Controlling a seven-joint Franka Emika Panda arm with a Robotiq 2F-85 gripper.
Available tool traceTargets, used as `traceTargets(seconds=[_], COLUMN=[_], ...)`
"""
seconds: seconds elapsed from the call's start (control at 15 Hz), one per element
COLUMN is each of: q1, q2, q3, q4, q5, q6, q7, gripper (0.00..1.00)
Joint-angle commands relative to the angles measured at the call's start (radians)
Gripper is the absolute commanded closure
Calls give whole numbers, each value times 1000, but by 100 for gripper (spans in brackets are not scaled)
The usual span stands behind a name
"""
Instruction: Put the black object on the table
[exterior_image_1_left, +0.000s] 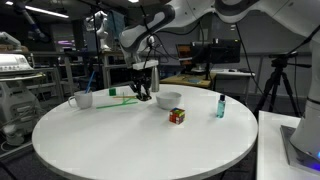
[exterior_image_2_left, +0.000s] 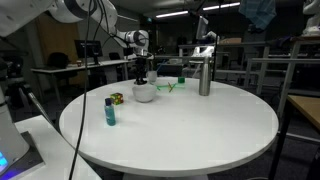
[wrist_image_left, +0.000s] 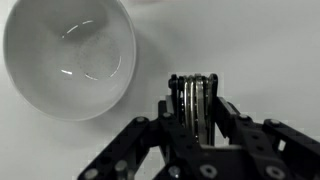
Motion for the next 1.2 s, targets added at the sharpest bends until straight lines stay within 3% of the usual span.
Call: traceTargets(seconds=[0.0,1.13], q1=[-3,-82], q2=[49,129], q3=[4,32], q4=[98,118], q5=[-12,81], q6=[-40,-15], q7=[-47,-135], gripper=[80,80])
